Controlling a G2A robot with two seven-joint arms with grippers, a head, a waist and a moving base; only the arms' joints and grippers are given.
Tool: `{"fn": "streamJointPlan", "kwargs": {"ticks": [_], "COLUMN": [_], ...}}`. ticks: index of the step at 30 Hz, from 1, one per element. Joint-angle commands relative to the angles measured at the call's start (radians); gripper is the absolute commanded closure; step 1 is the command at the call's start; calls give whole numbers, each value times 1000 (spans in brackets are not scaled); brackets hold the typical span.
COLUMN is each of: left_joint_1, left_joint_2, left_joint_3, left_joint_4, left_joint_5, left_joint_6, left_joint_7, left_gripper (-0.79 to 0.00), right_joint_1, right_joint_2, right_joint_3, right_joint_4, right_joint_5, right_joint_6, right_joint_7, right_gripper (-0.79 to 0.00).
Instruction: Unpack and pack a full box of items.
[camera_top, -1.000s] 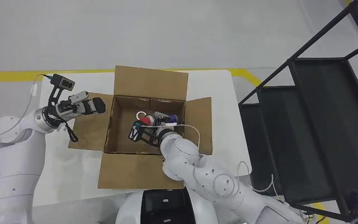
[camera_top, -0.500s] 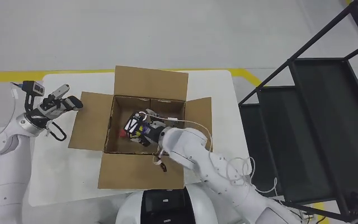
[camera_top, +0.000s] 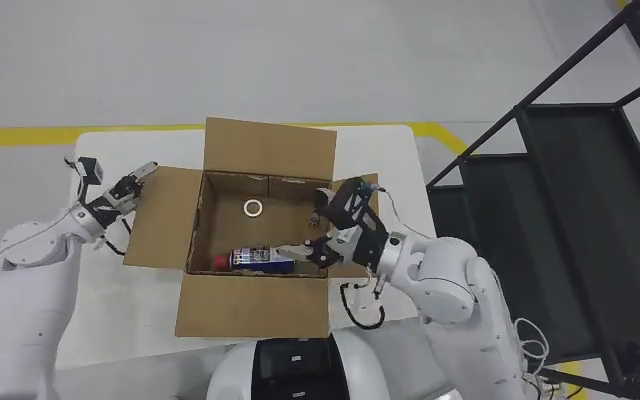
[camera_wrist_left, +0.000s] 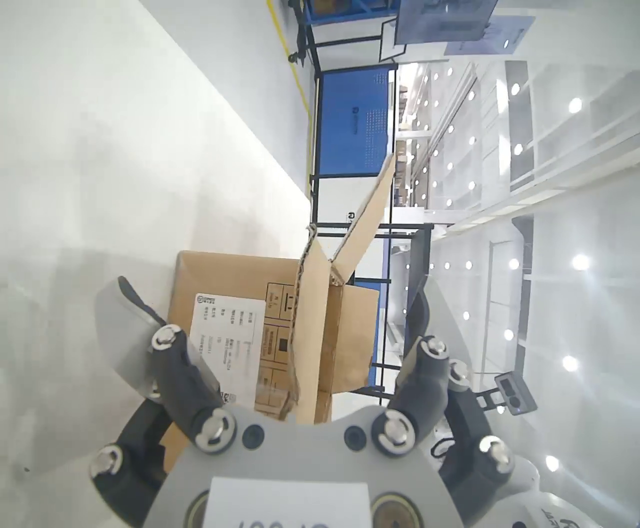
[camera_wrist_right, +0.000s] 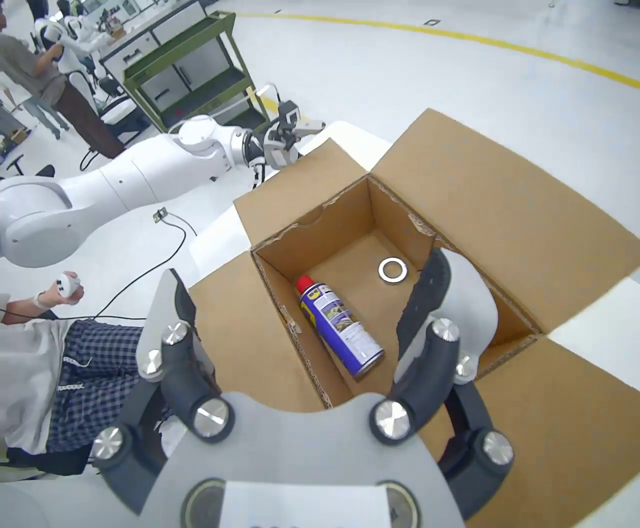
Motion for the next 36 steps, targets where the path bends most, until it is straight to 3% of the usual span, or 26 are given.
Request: {"fn": "streamJointPlan", "kwargs": {"ticks": [1, 3, 9, 19, 27, 31, 36], "left_joint_1": [-19, -35, -71, -47, -43, -56, -78], "left_joint_2": [-10, -21, -29, -28, -32, -39, -47], "left_joint_3": [29, 40, 56, 50, 111, 156, 203], "left_joint_4": [18, 42, 57, -96, -227, -238, -223], "left_joint_5": [-44, -170, -278, -382, -353, -338, -314], "left_joint_6": [-10, -4, -18, -4, 60, 77, 87], "left_joint_7": [-36, -131, -281, -387, -424, -431, -436], "left_gripper": [-785, -785, -785, -785, -785, -785, -785], "right_joint_1": [-32, -66, -170, -332, -328, -312, -257], "right_joint_2": [6, 11, 23, 34, 48, 56, 63], "right_joint_3": [61, 119, 271, 431, 382, 324, 239], "right_joint_4": [-9, -3, 28, 100, 188, 178, 187], "right_joint_5": [23, 58, 152, 310, 428, 471, 513], "right_joint_6": [9, 24, 44, 43, -12, -103, -124], "right_joint_7": [-16, -39, -114, -208, -82, -32, 21], "right_gripper": [-785, -785, -785, -785, -785, -785, -785]}}
